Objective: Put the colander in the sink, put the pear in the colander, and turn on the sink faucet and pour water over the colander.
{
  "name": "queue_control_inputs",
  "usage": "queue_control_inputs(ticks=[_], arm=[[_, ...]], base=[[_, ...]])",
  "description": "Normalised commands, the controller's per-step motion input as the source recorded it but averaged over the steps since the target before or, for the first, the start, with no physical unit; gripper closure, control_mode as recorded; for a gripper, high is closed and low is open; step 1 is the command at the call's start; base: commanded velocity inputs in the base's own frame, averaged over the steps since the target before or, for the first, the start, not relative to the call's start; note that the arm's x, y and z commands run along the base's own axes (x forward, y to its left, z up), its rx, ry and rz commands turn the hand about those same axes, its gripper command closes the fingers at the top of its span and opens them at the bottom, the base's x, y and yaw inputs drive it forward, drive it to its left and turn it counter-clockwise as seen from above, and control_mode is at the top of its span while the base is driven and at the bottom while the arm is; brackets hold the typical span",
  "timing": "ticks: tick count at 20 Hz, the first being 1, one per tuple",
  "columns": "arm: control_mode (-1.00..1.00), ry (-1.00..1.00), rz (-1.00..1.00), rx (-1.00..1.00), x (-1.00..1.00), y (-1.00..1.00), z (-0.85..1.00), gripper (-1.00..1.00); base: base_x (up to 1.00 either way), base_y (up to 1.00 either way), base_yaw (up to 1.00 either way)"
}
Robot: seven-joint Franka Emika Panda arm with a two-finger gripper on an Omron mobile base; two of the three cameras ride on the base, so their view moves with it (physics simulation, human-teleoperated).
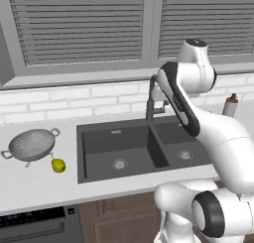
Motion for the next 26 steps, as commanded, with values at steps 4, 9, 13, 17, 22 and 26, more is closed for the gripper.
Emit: queue_control_inputs(ticks=[4,9,13,17,22,26], arm=[[-1.00,-0.01,0.04,0.00,-0.57,0.29,0.00,-1.00],[-1.00,-0.03,0.09,-0.04,-0.98,0.99,0.08,-1.00],[-1.00,0.00,0.05,-0.06,-0.69,1.00,0.01,-1.00],[-1.00,0.00,0.03,-0.06,-0.29,1.00,0.00,-1.00],[-1.00,0.00,0.00,-0.06,0.00,1.00,0.00,-1.00],[-1.00,0.09,0.00,-0.08,0.53,1.00,-0.12,-1.00]], base=[[0.00,0.00,0.00],[0.00,0.00,0.00],[0.00,0.00,0.00],[0.00,0.00,0.00],[0.00,0.00,0.00],[0.00,0.00,0.00]])
